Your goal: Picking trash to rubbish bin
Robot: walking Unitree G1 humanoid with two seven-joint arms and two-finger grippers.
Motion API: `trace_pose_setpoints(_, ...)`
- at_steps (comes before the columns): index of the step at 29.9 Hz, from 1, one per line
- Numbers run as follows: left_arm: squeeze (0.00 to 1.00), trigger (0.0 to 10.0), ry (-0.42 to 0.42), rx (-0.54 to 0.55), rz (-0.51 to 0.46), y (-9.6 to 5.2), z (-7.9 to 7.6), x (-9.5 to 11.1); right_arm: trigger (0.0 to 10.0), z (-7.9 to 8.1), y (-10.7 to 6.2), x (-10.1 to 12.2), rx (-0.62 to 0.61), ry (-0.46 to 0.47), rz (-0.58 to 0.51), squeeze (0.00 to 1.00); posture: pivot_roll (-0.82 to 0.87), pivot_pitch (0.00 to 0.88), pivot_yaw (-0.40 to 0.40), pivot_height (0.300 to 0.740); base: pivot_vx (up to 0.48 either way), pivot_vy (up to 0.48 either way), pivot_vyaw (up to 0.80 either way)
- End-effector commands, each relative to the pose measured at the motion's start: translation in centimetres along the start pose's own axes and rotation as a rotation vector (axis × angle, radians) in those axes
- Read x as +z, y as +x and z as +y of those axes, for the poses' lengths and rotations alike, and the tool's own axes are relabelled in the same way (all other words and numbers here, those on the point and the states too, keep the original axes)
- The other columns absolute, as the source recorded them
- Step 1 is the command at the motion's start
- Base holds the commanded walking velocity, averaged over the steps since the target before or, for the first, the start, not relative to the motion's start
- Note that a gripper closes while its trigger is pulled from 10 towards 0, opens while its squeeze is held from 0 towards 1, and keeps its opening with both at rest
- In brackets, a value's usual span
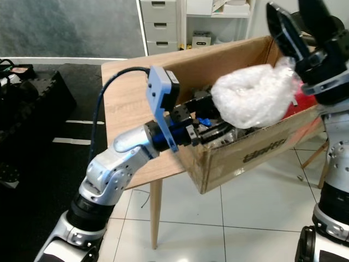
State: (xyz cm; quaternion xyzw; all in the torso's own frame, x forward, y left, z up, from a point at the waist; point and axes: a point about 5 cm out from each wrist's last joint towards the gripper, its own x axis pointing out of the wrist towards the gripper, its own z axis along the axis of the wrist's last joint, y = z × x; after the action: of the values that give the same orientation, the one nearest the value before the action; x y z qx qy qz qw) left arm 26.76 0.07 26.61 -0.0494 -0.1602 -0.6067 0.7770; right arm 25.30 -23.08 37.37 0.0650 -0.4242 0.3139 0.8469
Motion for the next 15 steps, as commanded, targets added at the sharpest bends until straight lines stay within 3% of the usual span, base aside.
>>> trace_pose_setpoints(1,1.0,10.0,0.046,-0.008,0.007,0.6,-0.2,0.1,10.0,0.8,0.4,1.3,0.037,0.003,-0.07,0.0,-0.09,0.089,0.08,0.74,0.0,0.0,0.0)
trace_pose_setpoints(5,1.0,10.0,0.093,0.035,0.032,1.1,0.2,-0.1,10.0,0.8,0.4,1.1,0.024,-0.016,-0.055,0.0,-0.09,0.085,0.084,0.74,0.0,0.0,0.0)
trace_pose_setpoints(9,1.0,10.0,0.125,0.046,0.058,1.3,0.4,-0.5,10.0,-0.2,0.4,1.2,-0.061,-0.064,-0.048,0.0,-0.1,0.081,0.087,0.74,0.0,0.0,0.0)
trace_pose_setpoints(11,0.0,10.0,0.146,0.064,0.078,1.5,0.6,-0.9,10.0,-1.5,0.4,1.3,-0.163,-0.129,-0.028,0.0,-0.1,0.078,0.092,0.74,0.0,0.0,0.0)
trace_pose_setpoints(15,0.0,10.0,0.15,0.072,0.084,1.6,0.7,-1.0,10.0,-2.3,0.4,1.1,-0.234,-0.187,0.004,0.0,-0.1,0.078,0.092,0.74,0.0,0.0,0.0)
